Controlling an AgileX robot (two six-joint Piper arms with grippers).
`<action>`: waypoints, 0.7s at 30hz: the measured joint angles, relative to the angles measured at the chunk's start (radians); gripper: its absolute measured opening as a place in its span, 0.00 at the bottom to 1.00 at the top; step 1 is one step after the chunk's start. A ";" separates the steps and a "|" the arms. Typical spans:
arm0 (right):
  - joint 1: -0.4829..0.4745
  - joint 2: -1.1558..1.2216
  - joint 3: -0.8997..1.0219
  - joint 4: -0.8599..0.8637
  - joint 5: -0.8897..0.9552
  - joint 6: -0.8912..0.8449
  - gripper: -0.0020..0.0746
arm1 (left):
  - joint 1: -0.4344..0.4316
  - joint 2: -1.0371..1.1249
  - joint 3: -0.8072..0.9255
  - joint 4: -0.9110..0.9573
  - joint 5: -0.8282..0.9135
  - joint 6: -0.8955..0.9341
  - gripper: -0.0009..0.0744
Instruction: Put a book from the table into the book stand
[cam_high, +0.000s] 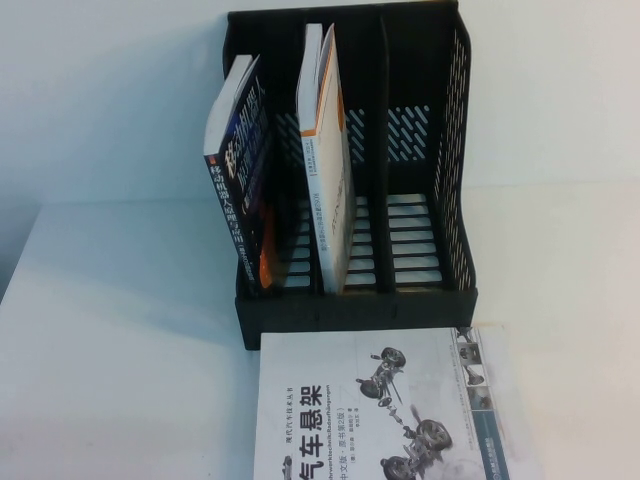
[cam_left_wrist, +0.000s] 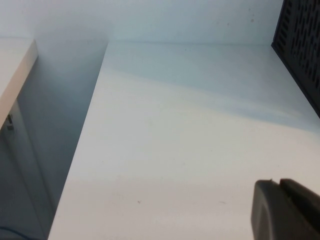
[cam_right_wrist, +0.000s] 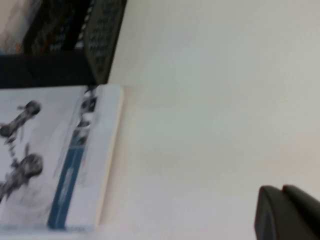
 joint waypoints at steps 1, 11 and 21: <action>-0.020 -0.012 0.012 -0.016 -0.019 0.001 0.02 | -0.001 0.000 0.000 0.000 0.000 0.000 0.01; -0.299 -0.113 0.242 -0.023 -0.335 -0.103 0.02 | -0.001 0.000 0.000 0.000 0.001 0.000 0.01; -0.448 -0.222 0.476 0.112 -0.490 -0.273 0.02 | -0.001 0.000 0.000 0.000 0.002 -0.002 0.01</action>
